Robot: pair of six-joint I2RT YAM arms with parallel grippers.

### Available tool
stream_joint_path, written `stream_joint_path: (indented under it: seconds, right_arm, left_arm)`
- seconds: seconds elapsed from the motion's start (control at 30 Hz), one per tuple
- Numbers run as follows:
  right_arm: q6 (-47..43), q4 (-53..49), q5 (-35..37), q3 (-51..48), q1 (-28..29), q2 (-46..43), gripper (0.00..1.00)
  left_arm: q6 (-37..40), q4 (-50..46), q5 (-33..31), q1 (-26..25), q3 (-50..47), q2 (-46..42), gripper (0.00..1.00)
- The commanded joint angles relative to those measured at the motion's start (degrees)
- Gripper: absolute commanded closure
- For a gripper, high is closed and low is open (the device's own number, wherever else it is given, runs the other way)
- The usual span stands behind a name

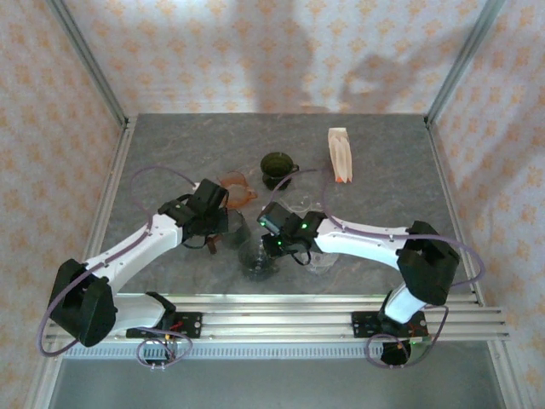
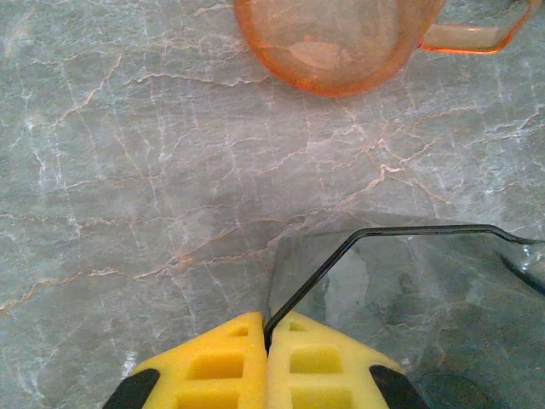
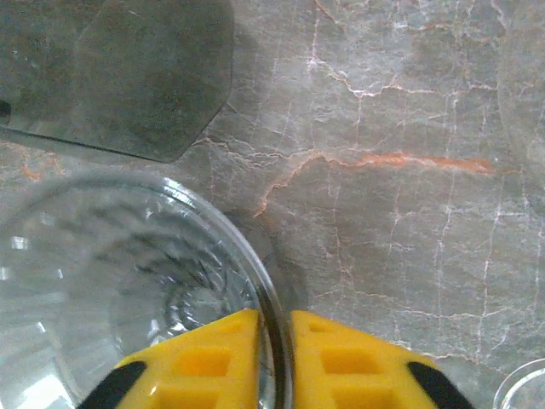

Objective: Place the coffee filter in the dripper

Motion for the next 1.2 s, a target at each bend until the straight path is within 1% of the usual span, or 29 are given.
stream_joint_path:
  seconds: [0.0,0.03,0.07,0.2,0.33,0.53,0.6,0.7,0.87,1.0,1.1,1.17]
  right_arm:
    - [-0.4,0.2,1.0,0.8,0.3,0.5,0.91]
    - [-0.5,0.2,1.3,1.0,0.3,0.4,0.95]
    - [-0.4,0.1,1.8,1.2,0.3,0.1,1.0]
    - [-0.5,-0.9,5.5,1.6,0.3,-3.4,1.0]
    - [-1.0,-4.4,10.8,1.1,-0.7,-10.3,1.0]
    - [-0.9,-8.6,15.2,-0.5,-5.7,-23.2,1.0]
    - [-0.4,-9.4,18.1,-0.6,-6.8,-27.3,1.0]
    - [0.2,-10.7,21.4,-0.3,-8.7,-30.8,1.0]
    - [0.8,-11.8,23.2,-0.3,-12.4,-34.6,1.0]
    - [1.0,-12.4,24.5,-0.3,-13.1,-36.0,1.0]
    - [1.5,-12.9,24.7,-0.5,-13.1,-36.5,1.0]
    - [1.9,-12.8,24.6,-0.9,-13.0,-36.9,1.0]
  left_arm:
    - [-0.1,-1.2,-1.4,0.5,0.0,-1.5,1.0]
    - [0.0,-1.1,-1.3,0.4,-0.1,-1.7,1.0]
    - [0.1,-1.2,-1.4,0.4,0.0,-1.7,1.0]
    - [0.6,-1.8,-1.8,0.4,0.2,-2.1,1.0]
    - [0.9,-1.9,-1.9,0.4,0.2,-2.8,1.0]
    - [0.8,-1.5,-0.5,-0.1,0.5,-3.0,1.0]
    - [-0.1,-0.6,-0.8,-2.4,0.5,-3.0,1.0]
    - [-2.0,0.8,-0.7,-6.3,1.0,-1.7,1.0]
    - [-4.7,3.6,-1.3,-13.6,3.3,2.7,1.0]
    - [-5.4,4.9,-2.7,-19.1,6.1,7.7,1.0]
    - [-5.8,5.7,-3.3,-21.5,7.7,11.0,1.0]
    - [-5.9,5.8,-3.6,-22.1,8.5,12.5,1.0]
